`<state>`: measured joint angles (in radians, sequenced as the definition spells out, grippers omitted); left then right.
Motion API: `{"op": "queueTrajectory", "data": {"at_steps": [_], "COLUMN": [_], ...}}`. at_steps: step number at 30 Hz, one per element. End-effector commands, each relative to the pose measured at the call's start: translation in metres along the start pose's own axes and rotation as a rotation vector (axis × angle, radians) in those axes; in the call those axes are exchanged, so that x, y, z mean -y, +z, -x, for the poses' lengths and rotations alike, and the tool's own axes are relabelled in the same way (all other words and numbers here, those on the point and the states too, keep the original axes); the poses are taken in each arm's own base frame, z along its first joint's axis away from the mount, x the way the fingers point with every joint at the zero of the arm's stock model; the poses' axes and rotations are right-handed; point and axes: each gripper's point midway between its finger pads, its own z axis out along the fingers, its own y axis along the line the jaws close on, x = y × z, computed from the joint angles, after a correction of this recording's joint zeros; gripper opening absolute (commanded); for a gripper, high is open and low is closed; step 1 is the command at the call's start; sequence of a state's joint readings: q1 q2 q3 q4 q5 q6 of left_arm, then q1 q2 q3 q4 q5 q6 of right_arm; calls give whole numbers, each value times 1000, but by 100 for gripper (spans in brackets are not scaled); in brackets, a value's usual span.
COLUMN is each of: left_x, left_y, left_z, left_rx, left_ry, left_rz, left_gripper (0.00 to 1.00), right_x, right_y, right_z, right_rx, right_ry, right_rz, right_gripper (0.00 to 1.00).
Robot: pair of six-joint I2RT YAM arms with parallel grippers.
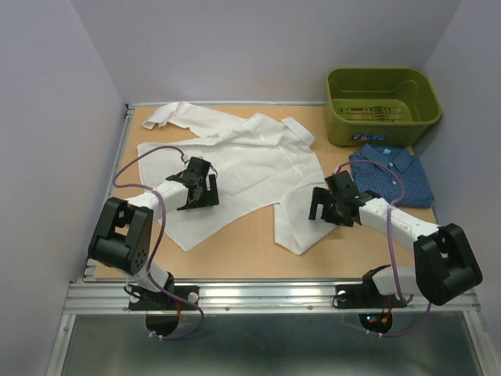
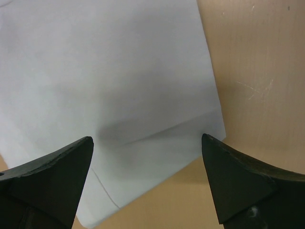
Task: Fold and stack the long sleeve shirts
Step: Flatten the shirt out
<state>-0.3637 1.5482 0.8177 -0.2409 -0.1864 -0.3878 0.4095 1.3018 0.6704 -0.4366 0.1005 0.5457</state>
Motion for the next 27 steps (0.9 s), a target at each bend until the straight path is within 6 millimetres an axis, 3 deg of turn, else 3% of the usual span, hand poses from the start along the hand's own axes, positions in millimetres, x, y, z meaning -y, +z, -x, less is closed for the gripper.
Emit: {"op": "queueTrajectory", "data": {"at_steps": [1, 7, 11, 14, 15, 18, 21, 26, 27], "left_x": [-9, -4, -2, 1, 1, 2, 6, 8, 9], "left_y": [0, 1, 6, 7, 5, 4, 4, 0, -1], "left_z": [-14, -15, -14, -13, -11, -5, 0, 6, 7], "left_rx": [-42, -53, -59, -62, -54, -42, -36, -17, -12], "left_ry": [13, 28, 39, 48, 46, 51, 69, 77, 75], "left_rz": [23, -14, -23, -33, -38, -45, -65, -80, -82], "left_gripper": [96, 96, 96, 96, 96, 96, 96, 96, 96], "right_x": [14, 22, 23, 25, 26, 23, 19, 6, 7], "right_y": [4, 13, 16, 18, 18, 18, 14, -5, -7], "right_z": [-15, -33, -38, -37, -36, -31, -20, 17, 16], "right_rx": [-49, -131, -165, -167, -165, -164, -144, -66, -70], "right_ry": [18, -1, -14, -22, -30, -44, -59, -79, -82], "right_rz": [-61, -101, -109, -121, -127, -125, -121, -111, -117], "right_gripper": [99, 91, 81, 63, 51, 31, 1, 1, 1]}}
